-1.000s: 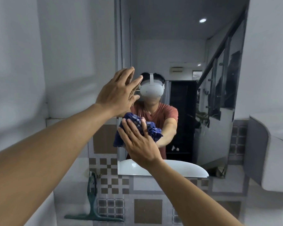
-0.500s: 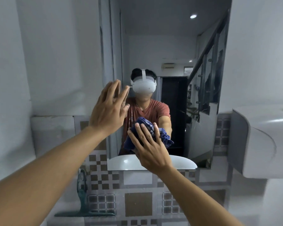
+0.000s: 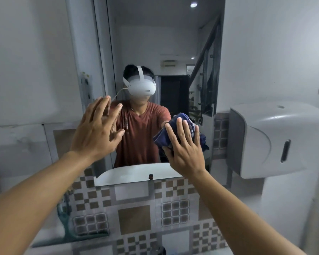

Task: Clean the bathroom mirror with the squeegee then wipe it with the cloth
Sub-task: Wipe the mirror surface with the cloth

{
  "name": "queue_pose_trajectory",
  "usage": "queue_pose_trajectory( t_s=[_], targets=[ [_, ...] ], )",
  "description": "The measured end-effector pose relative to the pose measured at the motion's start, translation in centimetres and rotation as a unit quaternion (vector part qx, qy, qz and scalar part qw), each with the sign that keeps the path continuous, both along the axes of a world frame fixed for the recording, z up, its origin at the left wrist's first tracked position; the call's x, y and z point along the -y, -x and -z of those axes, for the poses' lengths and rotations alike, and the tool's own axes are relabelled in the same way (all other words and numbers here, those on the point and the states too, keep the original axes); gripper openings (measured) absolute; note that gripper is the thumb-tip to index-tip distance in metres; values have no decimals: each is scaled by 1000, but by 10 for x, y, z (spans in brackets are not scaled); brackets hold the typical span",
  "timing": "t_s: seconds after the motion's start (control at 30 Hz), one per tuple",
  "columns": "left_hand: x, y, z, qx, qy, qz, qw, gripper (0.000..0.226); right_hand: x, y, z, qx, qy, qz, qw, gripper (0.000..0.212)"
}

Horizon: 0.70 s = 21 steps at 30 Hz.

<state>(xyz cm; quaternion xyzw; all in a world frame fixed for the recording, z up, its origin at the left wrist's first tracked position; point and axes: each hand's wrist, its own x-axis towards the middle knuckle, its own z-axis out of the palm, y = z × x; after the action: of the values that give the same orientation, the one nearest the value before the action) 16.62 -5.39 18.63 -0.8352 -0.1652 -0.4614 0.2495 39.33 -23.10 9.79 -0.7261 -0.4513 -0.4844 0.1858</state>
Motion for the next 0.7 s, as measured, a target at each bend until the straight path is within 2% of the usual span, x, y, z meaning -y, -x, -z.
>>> queue_pose_trajectory(
  t_s=[0.17,0.47,0.7],
  targets=[
    [0,-1,-1,5,-8,-1,1000,75,13,-16,9,-86,-62,14,994,67],
    [1,1,-4,8,5,6,1000,78,16,-21,60,-169,-88,9,982,68],
    [2,4,-6,39,26,33,998,71,15,-18,91,-188,-86,17,978,67]
  ],
)
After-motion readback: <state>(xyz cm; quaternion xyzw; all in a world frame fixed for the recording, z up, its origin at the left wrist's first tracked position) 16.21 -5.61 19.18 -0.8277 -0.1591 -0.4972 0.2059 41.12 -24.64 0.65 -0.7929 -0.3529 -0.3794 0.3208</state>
